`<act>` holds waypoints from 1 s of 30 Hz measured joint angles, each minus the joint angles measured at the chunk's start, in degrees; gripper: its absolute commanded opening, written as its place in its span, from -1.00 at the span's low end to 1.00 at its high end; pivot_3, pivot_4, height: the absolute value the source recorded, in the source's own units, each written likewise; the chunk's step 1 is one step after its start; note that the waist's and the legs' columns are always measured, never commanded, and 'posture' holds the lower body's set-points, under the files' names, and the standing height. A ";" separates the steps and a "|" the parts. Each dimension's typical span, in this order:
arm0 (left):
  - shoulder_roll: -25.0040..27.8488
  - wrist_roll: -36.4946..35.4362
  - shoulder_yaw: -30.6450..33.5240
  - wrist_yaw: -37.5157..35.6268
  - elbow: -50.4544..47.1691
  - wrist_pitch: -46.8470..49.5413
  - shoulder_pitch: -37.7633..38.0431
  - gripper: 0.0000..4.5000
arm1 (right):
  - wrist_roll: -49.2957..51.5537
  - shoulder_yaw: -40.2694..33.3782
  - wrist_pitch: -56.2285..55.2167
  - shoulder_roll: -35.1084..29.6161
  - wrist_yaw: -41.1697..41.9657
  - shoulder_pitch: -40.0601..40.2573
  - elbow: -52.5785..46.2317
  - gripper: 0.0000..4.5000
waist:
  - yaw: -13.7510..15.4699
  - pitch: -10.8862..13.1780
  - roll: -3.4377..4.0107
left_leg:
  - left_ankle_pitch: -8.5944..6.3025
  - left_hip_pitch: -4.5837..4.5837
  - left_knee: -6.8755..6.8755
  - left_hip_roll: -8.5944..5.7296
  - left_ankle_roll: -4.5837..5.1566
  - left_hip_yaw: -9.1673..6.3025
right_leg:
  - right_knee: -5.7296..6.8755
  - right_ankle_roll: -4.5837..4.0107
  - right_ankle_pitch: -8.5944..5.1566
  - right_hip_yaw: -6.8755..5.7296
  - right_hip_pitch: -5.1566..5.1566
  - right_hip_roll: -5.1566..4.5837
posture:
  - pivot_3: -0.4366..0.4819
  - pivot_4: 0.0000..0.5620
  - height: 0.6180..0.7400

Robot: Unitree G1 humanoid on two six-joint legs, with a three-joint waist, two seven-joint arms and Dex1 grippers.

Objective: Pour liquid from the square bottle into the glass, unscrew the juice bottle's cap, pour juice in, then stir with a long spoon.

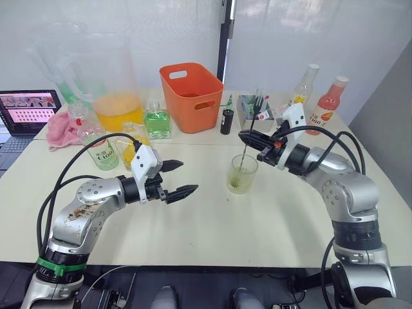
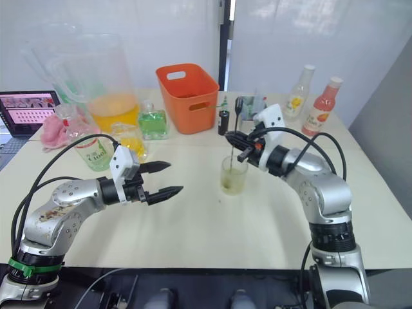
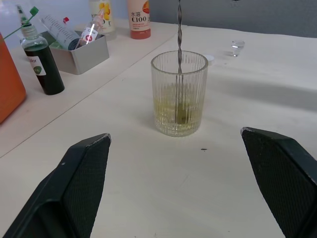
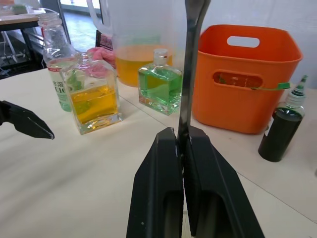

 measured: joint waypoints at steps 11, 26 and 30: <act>0.00 -0.08 0.00 -0.03 -0.38 0.00 0.59 0.98 | -0.07 -0.01 -0.90 4.26 -2.15 -0.80 0.39 -1.00 | -0.04 0.00 0.00 | 0.00 0.00 -0.01 0.00 0.00 0.00 | 0.00 -0.01 0.01 0.00 0.00 0.01 | -0.05 -0.47 0.98; -0.04 -0.20 -0.02 -0.40 -0.24 0.77 0.59 0.98 | 4.81 -3.80 3.25 -4.39 0.06 -0.75 -3.20 -1.00 | -0.04 0.00 0.00 | 0.00 0.00 -0.01 0.00 0.00 0.00 | -0.01 0.00 -0.01 0.00 0.00 0.00 | -0.05 -0.47 0.98; -0.30 -0.25 -0.04 -0.61 -0.24 0.81 0.58 0.98 | 6.94 -5.06 5.09 -6.00 0.63 -0.76 -4.45 -1.00 | -0.04 0.00 0.00 | 0.00 0.00 -0.01 0.00 0.00 0.00 | -0.01 0.00 -0.01 0.00 0.00 0.00 | -0.05 -0.47 0.98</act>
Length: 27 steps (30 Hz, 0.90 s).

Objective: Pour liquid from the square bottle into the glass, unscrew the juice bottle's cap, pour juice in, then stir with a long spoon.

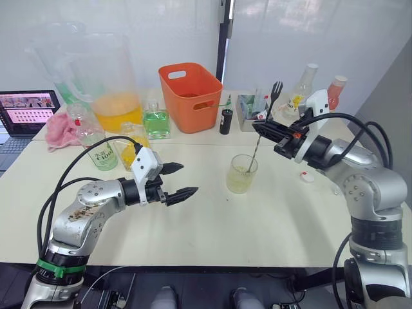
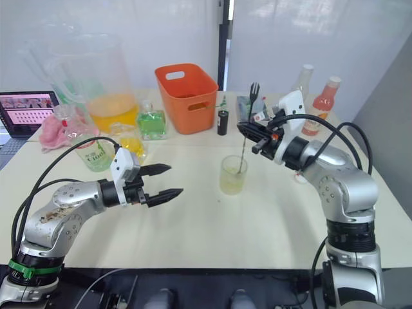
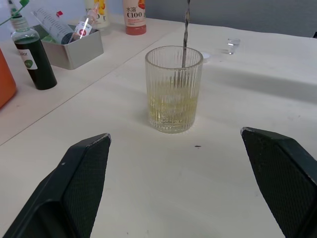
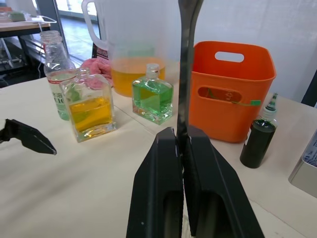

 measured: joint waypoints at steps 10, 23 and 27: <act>-0.64 -1.29 0.01 0.17 -0.19 1.10 -0.50 0.98 | 2.95 -0.32 2.39 0.59 -1.03 -3.86 -0.23 -1.00 | -0.17 0.00 0.00 | 0.00 0.00 0.01 0.00 0.00 0.00 | 0.00 0.00 0.00 0.00 0.00 0.00 | -0.05 -0.47 0.98; 4.60 -4.79 1.86 -4.15 -2.35 2.19 -1.10 0.98 | 10.18 -6.63 13.10 -4.43 -2.49 -18.53 12.14 -1.00 | -0.20 0.00 0.00 | 0.00 0.00 -0.08 0.01 0.00 0.01 | -0.05 -0.09 -0.02 0.00 -0.03 -0.01 | -0.05 -0.47 0.98; 4.10 -8.61 3.80 -4.34 -2.33 3.48 -2.91 0.98 | 10.73 -5.35 18.48 -10.45 0.58 -23.23 17.47 -1.00 | 0.08 0.04 0.00 | 0.00 -0.09 -0.04 -0.01 0.01 0.01 | -0.07 -0.31 -0.17 -0.01 -0.06 -0.03 | -0.05 -0.47 0.98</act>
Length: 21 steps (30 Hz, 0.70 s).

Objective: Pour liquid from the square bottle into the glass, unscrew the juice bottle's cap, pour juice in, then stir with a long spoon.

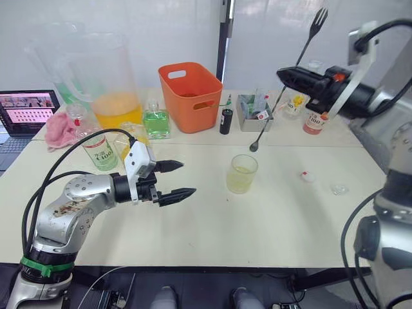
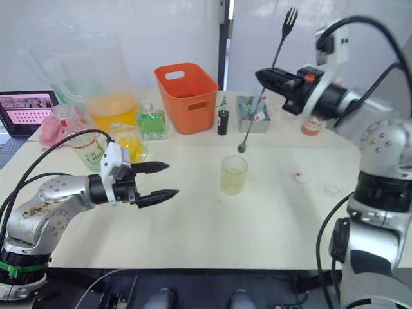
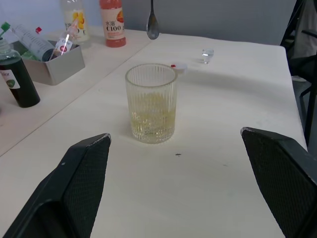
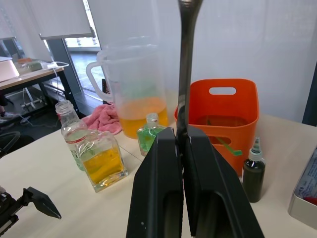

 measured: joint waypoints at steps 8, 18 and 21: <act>0.76 -4.31 3.78 0.91 -1.68 1.90 -1.75 0.98 | -9.70 18.15 7.12 -14.95 10.99 -6.62 9.43 -1.00 | -0.57 0.01 0.02 | -0.01 0.00 -0.04 0.00 -0.01 0.06 | -0.04 -0.02 -0.09 0.04 -0.07 -0.03 | -0.05 -0.47 0.98; 1.97 -8.96 7.30 2.62 -6.30 3.60 2.91 0.98 | -24.80 44.65 7.58 -12.69 31.89 -11.55 24.37 -1.00 | -2.26 0.08 0.07 | -0.01 -0.01 0.03 0.00 -0.01 0.06 | 0.11 0.33 -0.01 0.06 -0.15 0.00 | -0.05 -0.47 0.98; 2.88 -9.62 7.74 2.14 -7.97 3.73 6.09 0.98 | -28.17 47.58 7.86 -8.43 33.52 -12.38 30.32 -1.00 | -2.23 0.09 0.09 | -0.01 -0.03 0.00 -0.01 -0.01 0.02 | 0.21 0.25 0.02 0.03 -0.19 0.01 | -0.05 -0.47 0.98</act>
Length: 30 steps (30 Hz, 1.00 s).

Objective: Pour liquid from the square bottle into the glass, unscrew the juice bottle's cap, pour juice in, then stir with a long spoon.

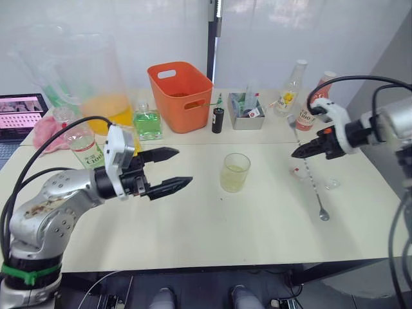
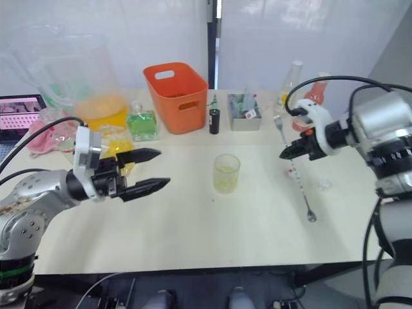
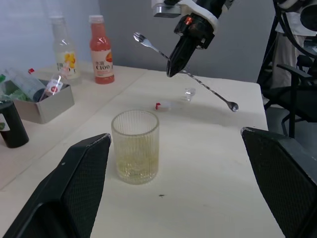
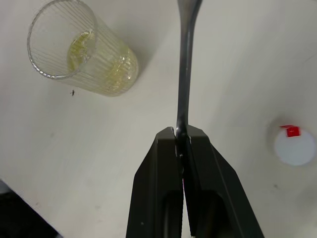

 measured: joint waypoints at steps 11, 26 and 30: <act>2.98 -4.15 1.88 1.16 -5.49 1.30 5.76 0.98 | -9.92 -0.90 -5.84 13.37 -4.45 1.05 18.69 -1.00 | 0.66 0.01 0.02 | 0.00 -0.04 0.04 -0.01 -0.01 0.01 | 0.02 0.00 0.05 -0.01 -0.01 0.00 | -0.05 -0.47 0.98; 7.84 -3.79 1.51 0.90 -6.54 2.52 7.08 1.00 | -15.05 -8.60 -9.42 18.66 -9.03 4.16 23.26 -0.12 | 0.45 0.00 0.01 | 0.02 0.23 0.14 0.00 -0.03 0.01 | 0.01 0.11 -0.05 -0.01 0.29 0.00 | -0.05 -0.47 0.98; 7.90 -3.14 1.36 0.23 -6.42 2.29 7.09 1.00 | -15.33 -8.99 -9.44 17.21 -8.56 4.75 21.28 0.51 | 0.60 0.01 0.02 | 0.02 0.21 0.12 -0.01 -0.03 0.00 | 0.03 0.11 -0.02 -0.01 0.25 0.01 | -0.05 -0.47 0.98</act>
